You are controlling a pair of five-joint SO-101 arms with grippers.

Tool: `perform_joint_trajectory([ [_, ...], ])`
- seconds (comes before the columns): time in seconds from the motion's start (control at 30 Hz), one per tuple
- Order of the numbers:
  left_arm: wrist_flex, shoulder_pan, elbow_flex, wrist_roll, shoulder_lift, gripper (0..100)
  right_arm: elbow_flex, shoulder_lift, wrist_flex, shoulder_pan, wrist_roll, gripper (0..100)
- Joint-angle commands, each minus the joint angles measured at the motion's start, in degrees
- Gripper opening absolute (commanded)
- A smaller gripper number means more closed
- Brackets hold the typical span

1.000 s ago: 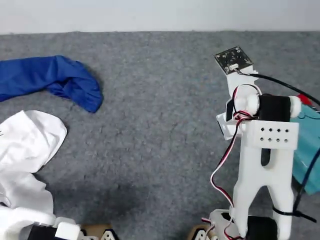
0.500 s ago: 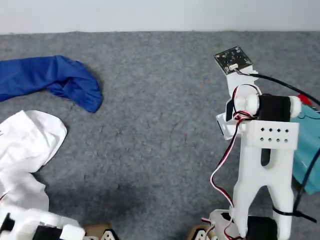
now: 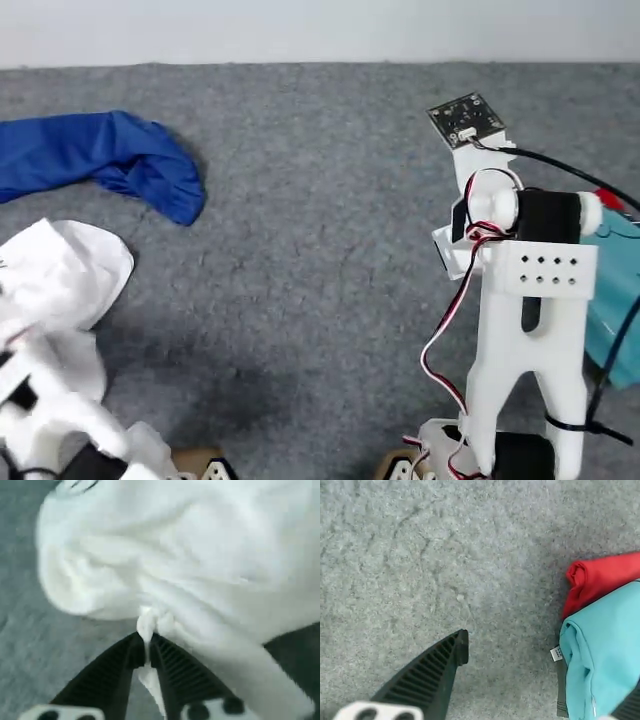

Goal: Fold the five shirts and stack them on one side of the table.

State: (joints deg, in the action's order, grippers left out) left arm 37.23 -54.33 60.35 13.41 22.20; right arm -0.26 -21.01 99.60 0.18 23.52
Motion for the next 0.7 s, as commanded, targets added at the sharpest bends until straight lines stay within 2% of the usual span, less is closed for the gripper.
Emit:
perform_joint_trajectory([
  [0.0, 9.49, 11.52, -8.04, -6.59, 1.05, 1, -0.26, -1.98, -0.31, 0.04, 0.44, 49.0],
  [0.07, 13.36, 18.2, -11.38, -8.79, 1.05, 1, -0.26, -2.07, -0.31, 0.04, 0.44, 49.0],
  [0.23, 18.99, 35.08, -20.53, -8.88, 0.88, 1, -0.26, -1.98, -0.48, 0.22, 0.44, 49.0],
  [0.4, 21.27, 51.96, -26.86, -8.35, 0.62, 1, -0.26, -1.8, -0.84, 6.11, 0.26, 49.0],
  [0.67, 21.01, 81.05, -27.56, 6.59, 0.44, 1, -0.26, -1.54, -0.92, 19.21, 0.0, 48.9],
])
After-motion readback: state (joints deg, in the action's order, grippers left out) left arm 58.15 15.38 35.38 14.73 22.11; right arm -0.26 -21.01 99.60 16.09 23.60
